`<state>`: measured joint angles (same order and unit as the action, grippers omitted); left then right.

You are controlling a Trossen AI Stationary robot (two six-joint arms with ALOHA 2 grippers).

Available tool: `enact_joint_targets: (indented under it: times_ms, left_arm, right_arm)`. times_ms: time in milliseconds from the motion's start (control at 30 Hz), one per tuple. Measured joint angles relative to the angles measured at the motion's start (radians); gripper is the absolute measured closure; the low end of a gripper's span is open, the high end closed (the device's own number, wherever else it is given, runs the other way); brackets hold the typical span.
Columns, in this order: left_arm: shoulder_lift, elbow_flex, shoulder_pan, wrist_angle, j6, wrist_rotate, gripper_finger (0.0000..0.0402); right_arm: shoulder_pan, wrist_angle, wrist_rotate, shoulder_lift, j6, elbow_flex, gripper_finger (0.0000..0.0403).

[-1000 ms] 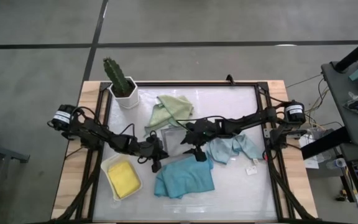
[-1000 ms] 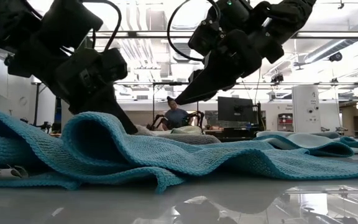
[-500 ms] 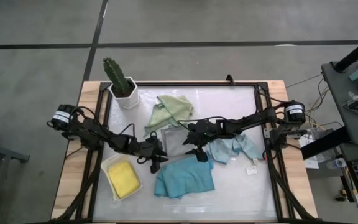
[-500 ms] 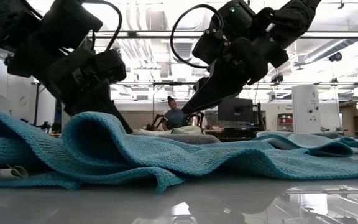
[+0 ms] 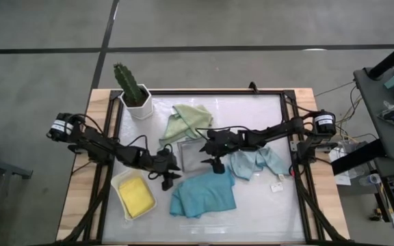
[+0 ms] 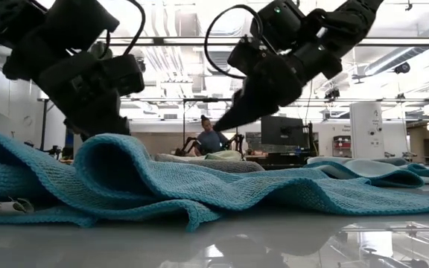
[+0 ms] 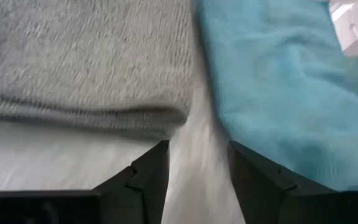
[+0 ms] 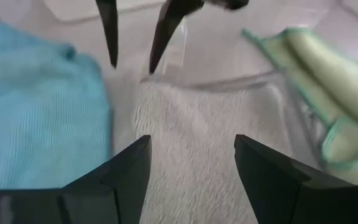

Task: Fold microfiber towels
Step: Fold the gray microfiber towel

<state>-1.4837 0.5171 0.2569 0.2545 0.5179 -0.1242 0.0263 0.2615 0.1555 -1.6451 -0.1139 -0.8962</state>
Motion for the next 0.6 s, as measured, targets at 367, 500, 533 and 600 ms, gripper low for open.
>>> enact_joint_targets:
  times_ms: [367,500,533,600]
  left_arm:
    - [0.082,0.000,-0.002,-0.118,-0.073,-0.019,0.0263]
    - [0.104,0.000,-0.002,-0.112,-0.106,-0.045,0.0263]
    - [0.109,0.000,-0.002,-0.117,-0.106,-0.051,0.0263]
    - [0.114,0.000,-0.002,-0.115,-0.106,-0.054,0.0263]
  right_arm:
    - [0.053,0.010,0.000,-0.058,-0.062,-0.129,0.0184]
    - [0.083,0.005,0.007,-0.159,-0.116,-0.235,0.0184]
    - [0.091,0.001,0.011,-0.185,-0.127,-0.259,0.0184]
    - [0.110,-0.021,0.021,-0.242,-0.146,-0.311,0.0184]
